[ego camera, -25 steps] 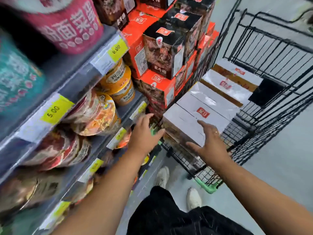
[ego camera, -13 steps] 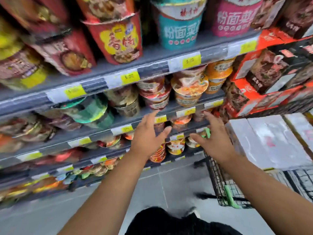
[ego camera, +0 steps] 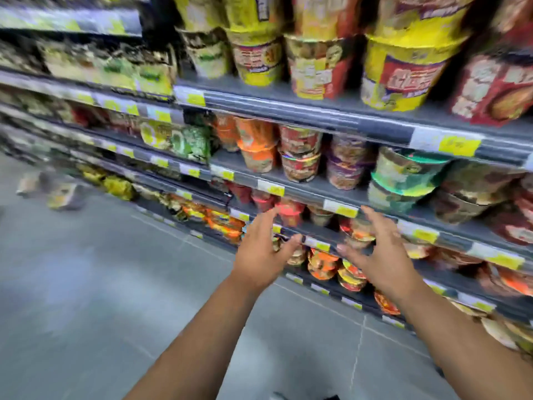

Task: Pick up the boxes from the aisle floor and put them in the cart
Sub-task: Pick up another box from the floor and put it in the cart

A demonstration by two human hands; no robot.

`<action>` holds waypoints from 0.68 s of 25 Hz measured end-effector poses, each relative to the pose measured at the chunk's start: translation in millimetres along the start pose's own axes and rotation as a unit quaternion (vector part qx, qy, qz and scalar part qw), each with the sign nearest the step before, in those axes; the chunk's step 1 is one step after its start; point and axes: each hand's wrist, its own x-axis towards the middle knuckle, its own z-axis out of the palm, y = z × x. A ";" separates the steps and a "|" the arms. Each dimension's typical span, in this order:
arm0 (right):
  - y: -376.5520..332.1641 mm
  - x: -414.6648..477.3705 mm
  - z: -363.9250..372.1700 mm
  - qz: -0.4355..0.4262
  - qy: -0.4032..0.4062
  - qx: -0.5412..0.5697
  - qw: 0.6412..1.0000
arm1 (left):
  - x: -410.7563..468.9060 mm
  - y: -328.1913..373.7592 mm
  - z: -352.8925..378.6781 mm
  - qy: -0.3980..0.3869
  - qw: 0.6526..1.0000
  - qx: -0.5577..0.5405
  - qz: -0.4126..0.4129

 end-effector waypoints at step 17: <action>-309.2 165.0 354.9 -0.223 -0.322 0.045 0.919 | 14.5 -250.5 -301.2 0.243 0.932 -0.007 -0.267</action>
